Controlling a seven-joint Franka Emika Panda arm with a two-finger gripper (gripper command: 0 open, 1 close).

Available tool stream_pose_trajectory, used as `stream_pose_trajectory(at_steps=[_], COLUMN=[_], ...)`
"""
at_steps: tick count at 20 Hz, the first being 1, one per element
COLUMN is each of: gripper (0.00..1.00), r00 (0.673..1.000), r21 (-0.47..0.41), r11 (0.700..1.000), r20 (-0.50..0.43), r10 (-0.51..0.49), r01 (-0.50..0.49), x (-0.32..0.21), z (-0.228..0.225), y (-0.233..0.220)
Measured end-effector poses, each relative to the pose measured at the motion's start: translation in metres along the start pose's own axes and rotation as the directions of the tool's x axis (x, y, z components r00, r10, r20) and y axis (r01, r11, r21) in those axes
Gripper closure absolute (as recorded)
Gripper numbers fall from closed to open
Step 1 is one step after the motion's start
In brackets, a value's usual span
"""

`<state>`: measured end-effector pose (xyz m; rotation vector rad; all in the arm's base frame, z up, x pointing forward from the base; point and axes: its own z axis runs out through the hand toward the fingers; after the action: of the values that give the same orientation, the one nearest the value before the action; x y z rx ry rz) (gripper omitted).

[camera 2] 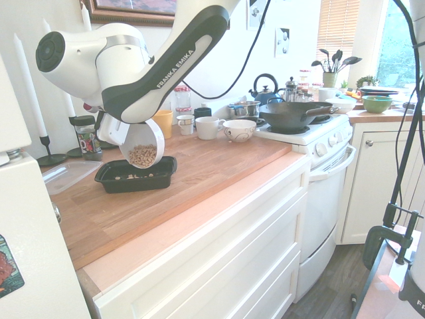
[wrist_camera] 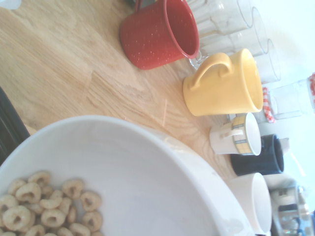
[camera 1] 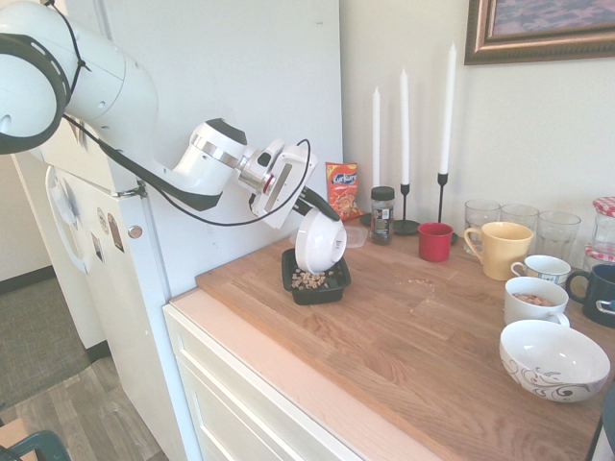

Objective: Put the cereal into the box

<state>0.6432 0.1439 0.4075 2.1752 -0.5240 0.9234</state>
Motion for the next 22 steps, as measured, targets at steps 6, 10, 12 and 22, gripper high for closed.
stream_pose_trajectory(at_steps=[6,10,12,22], gripper=[1.0,1.0,1.0,1.0], r00=[0.999,0.996,0.994,0.983], r21=[-0.016,-0.029,-0.037,-0.054], r11=[1.0,0.999,0.998,0.995], r20=[-0.04,-0.075,-0.096,-0.157], r10=[-0.022,-0.046,-0.059,-0.096], r01=[0.021,0.044,0.056,0.089], x=[0.001,-0.003,-0.007,-0.016], z=[0.0,0.006,0.01,0.015], y=[-0.001,-0.005,-0.009,-0.02])
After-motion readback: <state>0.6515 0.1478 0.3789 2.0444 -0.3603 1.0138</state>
